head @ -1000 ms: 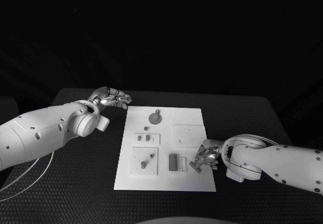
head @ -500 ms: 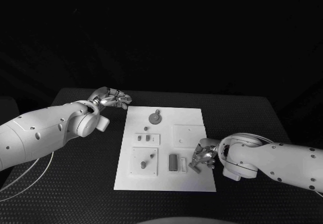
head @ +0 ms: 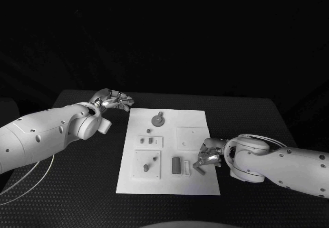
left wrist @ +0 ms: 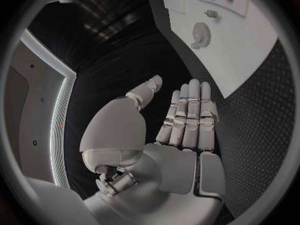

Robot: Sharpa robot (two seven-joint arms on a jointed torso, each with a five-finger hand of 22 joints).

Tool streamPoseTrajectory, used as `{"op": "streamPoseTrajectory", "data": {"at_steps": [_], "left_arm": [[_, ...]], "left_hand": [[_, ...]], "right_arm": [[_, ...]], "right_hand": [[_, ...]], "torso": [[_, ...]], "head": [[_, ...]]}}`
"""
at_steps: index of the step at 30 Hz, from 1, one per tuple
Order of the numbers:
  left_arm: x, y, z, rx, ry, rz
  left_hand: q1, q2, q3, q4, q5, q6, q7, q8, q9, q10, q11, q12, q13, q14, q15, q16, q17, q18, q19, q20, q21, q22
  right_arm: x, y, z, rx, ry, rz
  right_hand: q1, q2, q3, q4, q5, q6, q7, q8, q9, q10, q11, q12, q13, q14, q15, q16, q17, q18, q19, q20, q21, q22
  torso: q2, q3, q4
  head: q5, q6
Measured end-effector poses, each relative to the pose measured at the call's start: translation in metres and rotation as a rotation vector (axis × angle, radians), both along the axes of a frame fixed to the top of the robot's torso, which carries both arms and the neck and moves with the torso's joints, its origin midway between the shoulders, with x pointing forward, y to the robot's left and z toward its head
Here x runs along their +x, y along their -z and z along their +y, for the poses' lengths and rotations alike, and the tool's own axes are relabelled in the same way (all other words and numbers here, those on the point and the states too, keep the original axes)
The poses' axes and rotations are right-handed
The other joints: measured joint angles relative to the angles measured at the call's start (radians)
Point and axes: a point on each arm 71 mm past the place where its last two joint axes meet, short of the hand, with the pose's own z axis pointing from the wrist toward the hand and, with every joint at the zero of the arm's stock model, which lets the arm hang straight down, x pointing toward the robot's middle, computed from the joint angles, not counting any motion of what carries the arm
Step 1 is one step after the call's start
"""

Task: Assemble the parts on the task board

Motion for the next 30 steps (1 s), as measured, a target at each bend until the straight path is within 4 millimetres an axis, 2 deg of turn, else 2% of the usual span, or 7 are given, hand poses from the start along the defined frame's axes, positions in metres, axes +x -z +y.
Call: {"op": "streamPoseTrajectory", "data": {"at_steps": [3,8,14,17,28,30], "left_arm": [[0.000,0.000,0.000,0.000,0.000,0.000],[0.000,0.000,0.000,0.000,0.000,0.001],[0.000,0.000,0.000,0.000,0.000,0.002],[0.000,0.000,0.001,0.000,0.001,0.003],[-0.001,0.000,0.001,0.001,0.001,0.005],[-0.001,0.000,0.001,0.001,0.000,0.005]], "left_hand": [[0.000,0.000,0.000,0.000,0.000,0.000,0.000,0.000,0.000,0.000,0.000,0.000,0.000,0.000,0.000,0.000,0.000,0.000,0.000,0.000,0.000,0.000],[0.000,0.000,0.000,0.000,0.000,0.000,0.000,0.000,0.000,0.000,0.000,0.000,0.000,0.000,0.000,-0.004,0.001,0.000,0.000,0.000,0.000,-0.001],[0.000,0.000,0.000,0.000,0.000,0.000,0.000,0.000,0.000,0.000,0.000,0.000,0.000,0.000,0.000,-0.004,0.001,0.000,0.000,0.000,0.000,-0.001],[0.000,0.000,0.000,0.000,0.000,0.000,0.000,0.000,0.000,0.000,0.000,0.000,0.000,0.000,0.000,-0.004,0.001,0.000,0.000,0.000,0.000,-0.001],[0.000,0.000,-0.003,0.003,0.000,0.000,0.000,0.000,0.000,0.000,0.000,0.000,0.000,0.000,0.000,-0.004,0.002,0.000,0.000,0.000,0.000,-0.001],[0.000,0.000,-0.003,0.003,0.000,0.000,0.000,0.000,0.000,0.000,0.000,0.000,0.000,0.000,0.000,-0.004,0.002,0.000,0.000,0.000,0.000,-0.001]], "right_arm": [[-0.002,-0.001,0.002,-0.013,-0.027,-0.020],[-0.006,-0.004,0.010,-0.044,-0.097,-0.057],[-0.008,-0.005,0.022,-0.105,-0.188,-0.102],[-0.010,-0.002,0.024,-0.138,-0.221,-0.122],[-0.013,0.002,0.032,-0.212,-0.300,-0.201],[-0.014,0.002,0.033,-0.219,-0.308,-0.209]], "right_hand": [[-0.001,-0.015,0.001,0.012,0.000,-0.002,0.002,0.009,0.000,0.000,0.000,0.000,0.000,0.002,-0.002,0.000,0.004,0.000,0.000,0.000,0.000,0.000],[0.003,-0.018,-0.005,0.018,0.000,0.003,0.018,0.026,0.011,-0.003,-0.004,0.006,0.000,0.008,-0.007,0.004,0.017,0.000,0.005,-0.001,0.000,0.000],[0.003,-0.018,-0.009,0.022,0.000,0.040,0.003,0.045,0.019,-0.001,-0.016,0.006,0.000,0.014,-0.014,0.007,0.020,0.000,0.012,-0.002,0.000,0.000],[0.011,-0.026,-0.009,0.022,0.000,0.041,0.002,0.050,0.020,0.002,-0.020,0.006,0.000,0.010,-0.018,0.007,0.020,0.000,0.012,-0.002,0.000,0.000],[0.076,0.007,0.005,-0.003,0.000,0.061,-0.004,0.070,0.029,0.006,-0.024,0.006,-0.003,0.015,-0.022,0.011,0.021,0.004,0.012,-0.002,0.000,0.000],[0.081,0.004,0.003,-0.005,0.000,0.062,-0.005,0.073,0.029,0.009,-0.027,0.006,-0.003,0.015,-0.022,0.011,0.021,0.005,0.012,-0.002,0.000,0.000]], "torso": [[0.000,0.0000,-0.0001],[0.000,-0.0003,-0.0005],[0.000,-0.0007,-0.0008],[0.000,-0.0009,-0.0008],[0.000,0.0004,-0.0008],[0.000,0.0007,-0.0008]], "head": [[0.001,0.000],[0.002,-0.001],[0.001,-0.002],[0.000,-0.002],[0.001,-0.002],[0.001,-0.003]]}}
